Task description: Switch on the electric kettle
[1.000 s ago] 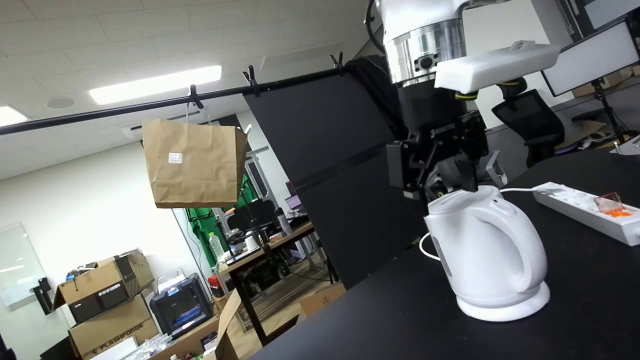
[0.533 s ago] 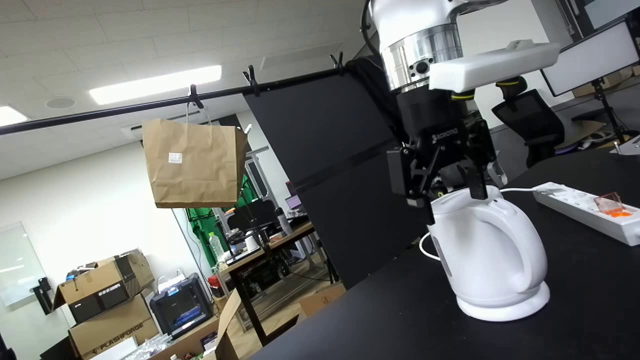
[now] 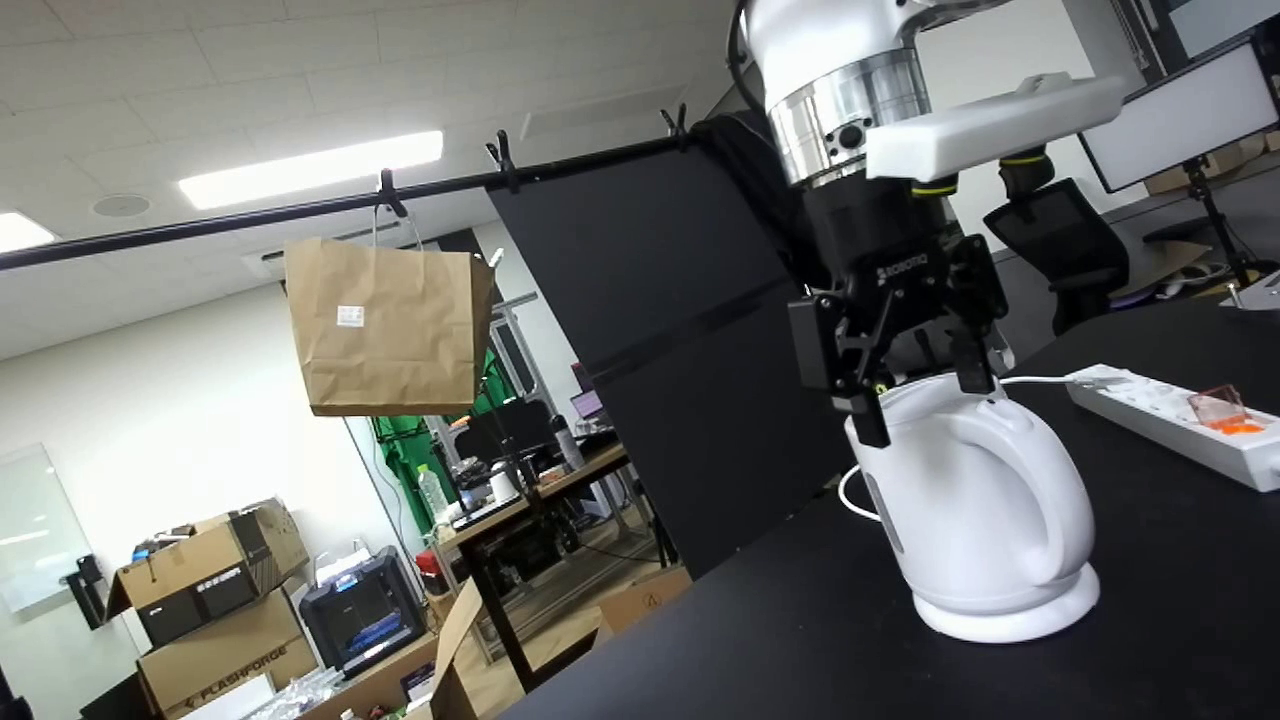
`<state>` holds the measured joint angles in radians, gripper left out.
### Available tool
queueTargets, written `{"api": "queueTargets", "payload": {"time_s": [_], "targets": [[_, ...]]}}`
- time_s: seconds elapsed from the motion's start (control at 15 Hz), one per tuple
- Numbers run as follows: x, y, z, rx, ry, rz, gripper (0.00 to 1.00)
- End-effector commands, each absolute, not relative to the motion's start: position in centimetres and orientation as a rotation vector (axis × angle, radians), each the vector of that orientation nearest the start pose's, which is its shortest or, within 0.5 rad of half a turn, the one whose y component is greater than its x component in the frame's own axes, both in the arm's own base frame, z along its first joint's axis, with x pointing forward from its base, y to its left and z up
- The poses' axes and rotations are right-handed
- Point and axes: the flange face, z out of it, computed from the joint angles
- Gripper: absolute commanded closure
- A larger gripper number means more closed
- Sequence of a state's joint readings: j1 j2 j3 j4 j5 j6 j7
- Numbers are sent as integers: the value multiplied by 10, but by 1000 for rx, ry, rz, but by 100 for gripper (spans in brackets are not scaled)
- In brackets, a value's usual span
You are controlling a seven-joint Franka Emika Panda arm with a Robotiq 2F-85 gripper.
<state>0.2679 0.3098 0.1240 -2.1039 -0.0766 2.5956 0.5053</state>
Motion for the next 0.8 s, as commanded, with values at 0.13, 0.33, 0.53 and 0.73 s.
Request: {"api": "queueTargets", "payload": {"time_s": [0.13, 0.33, 0.53, 0.73], "targets": [[559, 229, 291, -3066, 104, -218, 0], [560, 227, 289, -3075, 108, -211, 0], [562, 223, 284, -3089, 120, -206, 0], [567, 217, 278, -3094, 135, -190, 0]]}}
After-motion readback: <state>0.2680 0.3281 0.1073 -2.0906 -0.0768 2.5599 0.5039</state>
